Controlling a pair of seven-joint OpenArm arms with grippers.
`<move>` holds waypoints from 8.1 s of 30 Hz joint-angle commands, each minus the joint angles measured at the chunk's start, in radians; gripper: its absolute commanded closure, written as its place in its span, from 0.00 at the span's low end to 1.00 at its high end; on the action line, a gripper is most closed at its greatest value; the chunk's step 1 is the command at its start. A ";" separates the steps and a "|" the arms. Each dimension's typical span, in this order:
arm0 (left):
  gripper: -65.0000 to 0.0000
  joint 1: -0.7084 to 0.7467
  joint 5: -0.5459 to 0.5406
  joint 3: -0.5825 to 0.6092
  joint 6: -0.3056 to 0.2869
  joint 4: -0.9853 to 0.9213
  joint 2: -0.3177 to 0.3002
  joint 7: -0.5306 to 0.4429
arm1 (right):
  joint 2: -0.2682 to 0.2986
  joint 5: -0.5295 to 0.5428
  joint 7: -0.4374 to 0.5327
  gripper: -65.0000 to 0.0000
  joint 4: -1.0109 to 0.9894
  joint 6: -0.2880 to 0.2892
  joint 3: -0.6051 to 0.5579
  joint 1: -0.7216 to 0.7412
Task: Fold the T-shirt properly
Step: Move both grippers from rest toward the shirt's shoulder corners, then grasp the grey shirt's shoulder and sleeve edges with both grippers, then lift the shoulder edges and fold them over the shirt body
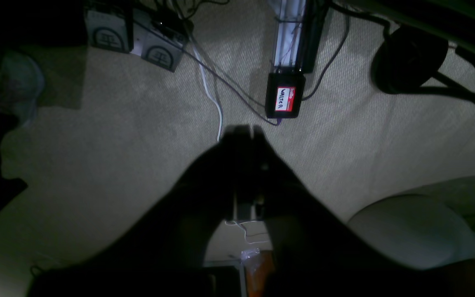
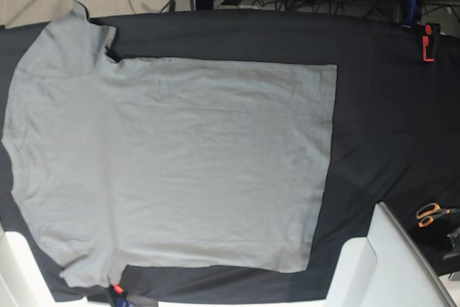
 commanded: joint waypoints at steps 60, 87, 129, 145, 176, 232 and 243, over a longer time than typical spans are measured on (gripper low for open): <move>1.00 0.740 -0.256 -0.495 -0.004 1.677 -0.135 0.229 | -0.002 0.054 -0.485 1.00 1.785 0.003 0.227 -0.665; 0.78 0.413 -0.727 -0.602 -0.371 1.395 -0.254 0.565 | 0.147 0.903 -1.032 0.33 1.245 0.705 0.869 -0.247; 0.78 0.402 -0.727 -0.602 -0.371 1.392 -0.260 0.563 | 0.153 0.817 -1.068 0.57 1.084 0.705 0.769 -0.165; 0.37 0.286 -0.731 -0.592 -0.372 1.270 -0.219 0.568 | 0.154 0.815 -1.072 0.99 1.084 0.705 0.767 -0.166; 0.61 0.069 -0.725 -0.409 -0.366 0.996 -0.110 0.562 | 0.157 0.815 -1.074 0.99 1.084 0.705 0.766 -0.168; 1.00 -0.139 -0.731 -0.305 -0.225 1.151 -0.089 0.754 | 0.323 0.815 -1.172 0.99 1.063 0.705 0.689 0.168; 1.00 -0.285 -0.728 -0.254 -0.223 1.009 -0.089 0.757 | 0.388 0.814 -1.152 0.99 0.879 0.705 0.660 0.337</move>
